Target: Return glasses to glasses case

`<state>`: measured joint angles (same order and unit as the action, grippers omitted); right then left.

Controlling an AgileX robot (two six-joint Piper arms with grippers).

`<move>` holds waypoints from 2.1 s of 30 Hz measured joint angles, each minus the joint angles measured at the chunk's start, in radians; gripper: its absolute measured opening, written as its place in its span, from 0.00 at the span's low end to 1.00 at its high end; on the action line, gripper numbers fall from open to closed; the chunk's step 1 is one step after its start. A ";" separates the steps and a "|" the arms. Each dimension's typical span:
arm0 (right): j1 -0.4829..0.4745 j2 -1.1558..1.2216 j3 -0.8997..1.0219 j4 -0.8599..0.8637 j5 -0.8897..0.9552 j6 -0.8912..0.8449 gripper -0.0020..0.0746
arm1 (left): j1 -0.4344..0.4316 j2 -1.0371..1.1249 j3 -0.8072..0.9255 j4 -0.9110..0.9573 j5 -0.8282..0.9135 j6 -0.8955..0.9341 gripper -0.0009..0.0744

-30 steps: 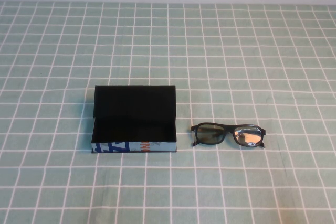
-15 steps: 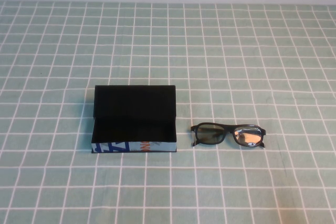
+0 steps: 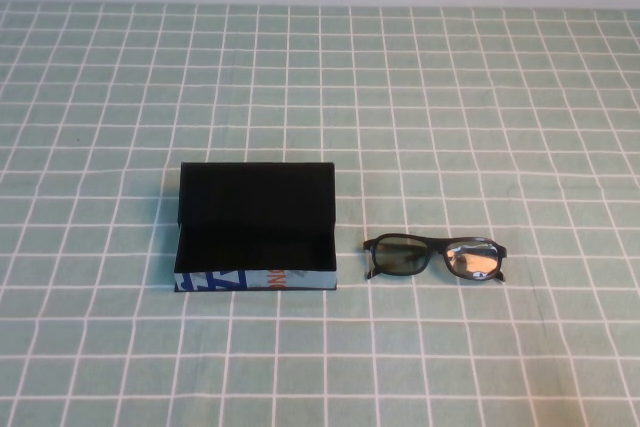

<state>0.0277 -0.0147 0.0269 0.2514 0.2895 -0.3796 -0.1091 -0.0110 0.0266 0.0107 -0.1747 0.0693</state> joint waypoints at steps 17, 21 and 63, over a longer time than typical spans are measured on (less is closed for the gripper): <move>0.000 0.000 0.000 0.678 -0.801 -0.002 0.01 | 0.000 0.000 0.000 -0.002 -0.422 -0.221 0.01; 0.000 0.000 -0.013 0.578 -0.880 -0.002 0.01 | 0.000 0.000 -0.046 -0.002 -0.429 -0.247 0.01; 0.091 0.797 -0.959 0.114 0.411 0.059 0.01 | 0.000 0.527 -0.678 -0.107 0.659 -0.258 0.01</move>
<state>0.1185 0.7819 -0.9323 0.3657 0.7005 -0.3206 -0.1091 0.5159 -0.6509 -0.0964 0.4839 -0.1892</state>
